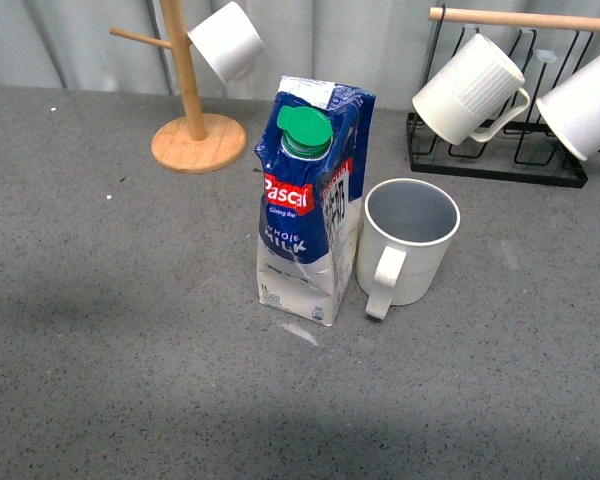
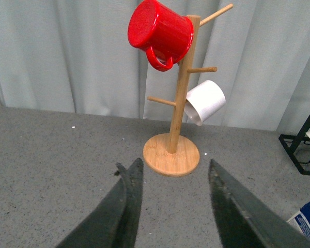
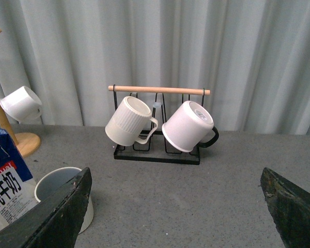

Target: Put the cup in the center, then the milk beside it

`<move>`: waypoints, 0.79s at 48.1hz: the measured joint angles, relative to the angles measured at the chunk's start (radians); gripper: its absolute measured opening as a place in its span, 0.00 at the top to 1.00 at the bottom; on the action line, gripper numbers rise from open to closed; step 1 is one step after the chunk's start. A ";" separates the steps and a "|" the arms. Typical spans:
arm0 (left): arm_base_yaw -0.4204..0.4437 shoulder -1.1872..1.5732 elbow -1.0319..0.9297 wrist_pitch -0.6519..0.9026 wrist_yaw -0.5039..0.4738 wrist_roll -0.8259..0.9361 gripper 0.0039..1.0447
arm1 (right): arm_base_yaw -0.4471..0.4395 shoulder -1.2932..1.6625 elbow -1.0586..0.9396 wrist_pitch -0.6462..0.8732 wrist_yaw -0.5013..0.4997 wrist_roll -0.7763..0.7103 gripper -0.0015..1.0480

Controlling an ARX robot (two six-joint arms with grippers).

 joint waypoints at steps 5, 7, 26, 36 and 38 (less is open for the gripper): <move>0.029 -0.100 -0.061 -0.048 0.027 0.009 0.83 | 0.000 0.000 0.000 0.000 0.000 0.000 0.09; 0.039 -0.141 -0.080 -0.069 0.039 0.012 0.92 | 0.000 0.000 0.000 0.000 0.000 0.000 0.09; 0.148 -0.466 -0.176 -0.296 0.142 0.019 0.96 | 0.000 0.000 0.000 0.000 0.000 0.000 0.09; 0.148 -0.622 -0.195 -0.427 0.147 0.019 0.96 | 0.000 0.000 0.000 0.000 0.000 0.000 0.09; 0.148 -0.657 -0.195 -0.456 0.147 0.019 0.96 | 0.000 0.000 0.000 0.000 0.000 0.000 0.09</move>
